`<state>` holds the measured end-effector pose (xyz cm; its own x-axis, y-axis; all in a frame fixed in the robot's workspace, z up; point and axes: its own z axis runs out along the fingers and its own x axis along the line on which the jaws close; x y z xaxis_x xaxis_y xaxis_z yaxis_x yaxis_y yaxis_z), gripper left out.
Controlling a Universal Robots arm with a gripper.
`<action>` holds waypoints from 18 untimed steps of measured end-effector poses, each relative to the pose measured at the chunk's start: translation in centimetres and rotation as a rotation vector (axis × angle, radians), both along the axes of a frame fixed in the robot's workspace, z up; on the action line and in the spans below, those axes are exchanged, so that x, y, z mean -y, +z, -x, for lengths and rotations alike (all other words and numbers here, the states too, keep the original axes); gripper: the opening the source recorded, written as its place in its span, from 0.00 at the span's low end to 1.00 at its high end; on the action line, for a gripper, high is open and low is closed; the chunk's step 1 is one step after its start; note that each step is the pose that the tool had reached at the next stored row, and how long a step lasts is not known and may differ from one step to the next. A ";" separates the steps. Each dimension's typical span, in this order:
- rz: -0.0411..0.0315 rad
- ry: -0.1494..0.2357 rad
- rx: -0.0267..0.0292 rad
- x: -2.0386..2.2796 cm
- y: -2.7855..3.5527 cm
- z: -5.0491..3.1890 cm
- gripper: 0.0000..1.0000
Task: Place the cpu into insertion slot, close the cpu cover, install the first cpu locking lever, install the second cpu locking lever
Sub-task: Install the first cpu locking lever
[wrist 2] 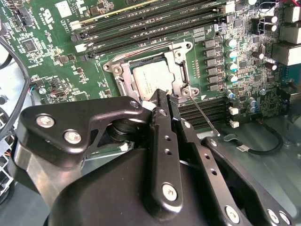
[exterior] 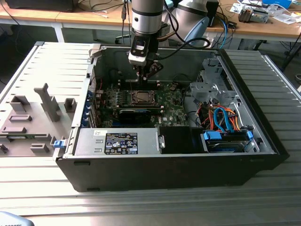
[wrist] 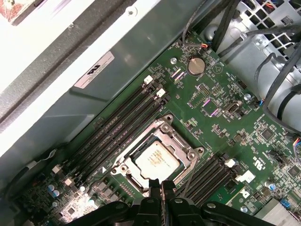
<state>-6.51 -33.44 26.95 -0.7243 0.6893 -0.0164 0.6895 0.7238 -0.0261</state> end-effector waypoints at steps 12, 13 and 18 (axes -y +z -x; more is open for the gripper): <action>-0.0001 0.012 0.0000 0.00 0.00 0.00 0.16; -0.0001 0.012 0.0000 0.00 0.00 0.00 0.16; -0.0001 0.017 0.0000 0.00 0.00 0.00 0.16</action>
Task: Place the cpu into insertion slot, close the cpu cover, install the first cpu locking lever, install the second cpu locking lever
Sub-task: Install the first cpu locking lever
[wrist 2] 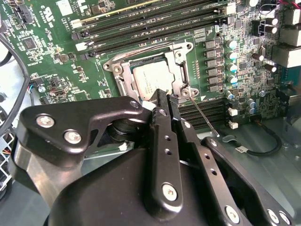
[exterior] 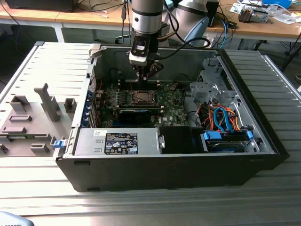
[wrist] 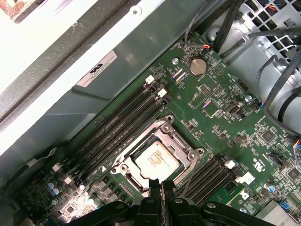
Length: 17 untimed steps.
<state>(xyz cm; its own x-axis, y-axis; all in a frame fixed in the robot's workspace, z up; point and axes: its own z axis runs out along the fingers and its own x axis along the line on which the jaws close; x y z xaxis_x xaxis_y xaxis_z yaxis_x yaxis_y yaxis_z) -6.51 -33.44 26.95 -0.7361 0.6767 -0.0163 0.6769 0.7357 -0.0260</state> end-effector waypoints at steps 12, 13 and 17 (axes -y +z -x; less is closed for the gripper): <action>0.0000 0.011 0.0000 0.00 0.00 0.00 0.16; 0.0000 0.011 0.0000 0.00 0.00 0.00 0.16; 0.0001 0.014 -0.0001 0.00 0.00 0.00 0.16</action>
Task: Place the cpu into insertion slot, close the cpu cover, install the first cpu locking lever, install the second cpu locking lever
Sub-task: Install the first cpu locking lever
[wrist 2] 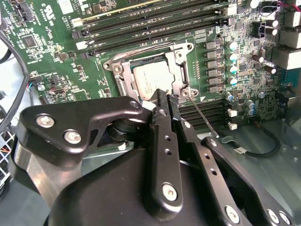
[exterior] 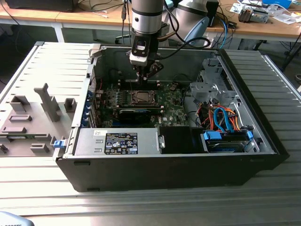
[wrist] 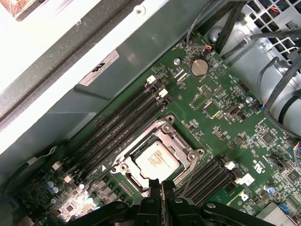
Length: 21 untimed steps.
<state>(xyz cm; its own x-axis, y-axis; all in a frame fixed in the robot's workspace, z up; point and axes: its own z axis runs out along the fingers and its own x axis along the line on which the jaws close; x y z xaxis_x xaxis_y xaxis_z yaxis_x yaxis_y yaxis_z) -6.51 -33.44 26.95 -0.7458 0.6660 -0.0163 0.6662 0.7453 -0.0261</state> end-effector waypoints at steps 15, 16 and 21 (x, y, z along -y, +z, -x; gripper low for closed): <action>0.0000 0.013 0.0000 0.00 0.00 0.00 0.16; 0.0000 0.014 0.0000 0.00 0.00 0.00 0.16; -0.0001 0.018 0.0000 0.00 0.00 0.00 0.16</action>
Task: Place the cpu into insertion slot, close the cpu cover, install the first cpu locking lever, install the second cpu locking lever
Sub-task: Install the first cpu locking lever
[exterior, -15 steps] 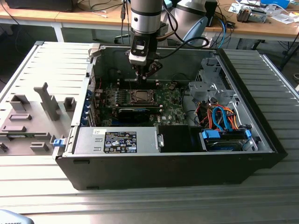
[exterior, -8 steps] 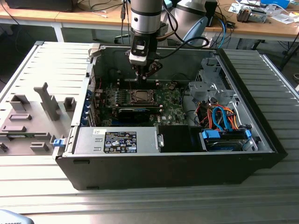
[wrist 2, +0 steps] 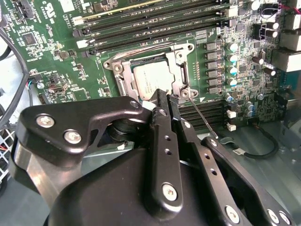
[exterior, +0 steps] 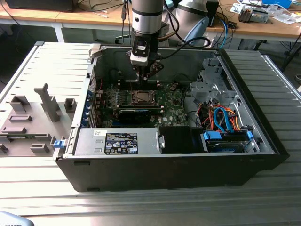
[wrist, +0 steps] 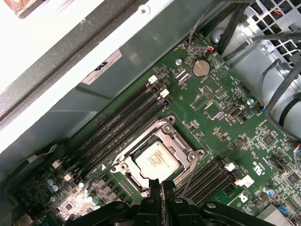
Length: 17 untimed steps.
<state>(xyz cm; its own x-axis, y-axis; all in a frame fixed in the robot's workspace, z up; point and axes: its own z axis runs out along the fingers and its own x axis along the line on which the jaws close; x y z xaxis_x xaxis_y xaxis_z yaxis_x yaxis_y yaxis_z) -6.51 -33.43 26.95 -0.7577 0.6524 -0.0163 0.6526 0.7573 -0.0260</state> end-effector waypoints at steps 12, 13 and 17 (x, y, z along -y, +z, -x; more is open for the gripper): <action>0.0000 0.010 0.0001 0.00 0.00 0.00 0.16; 0.0000 0.010 0.0000 0.00 0.00 0.00 0.16; 0.0000 0.013 0.0000 0.00 0.00 0.00 0.16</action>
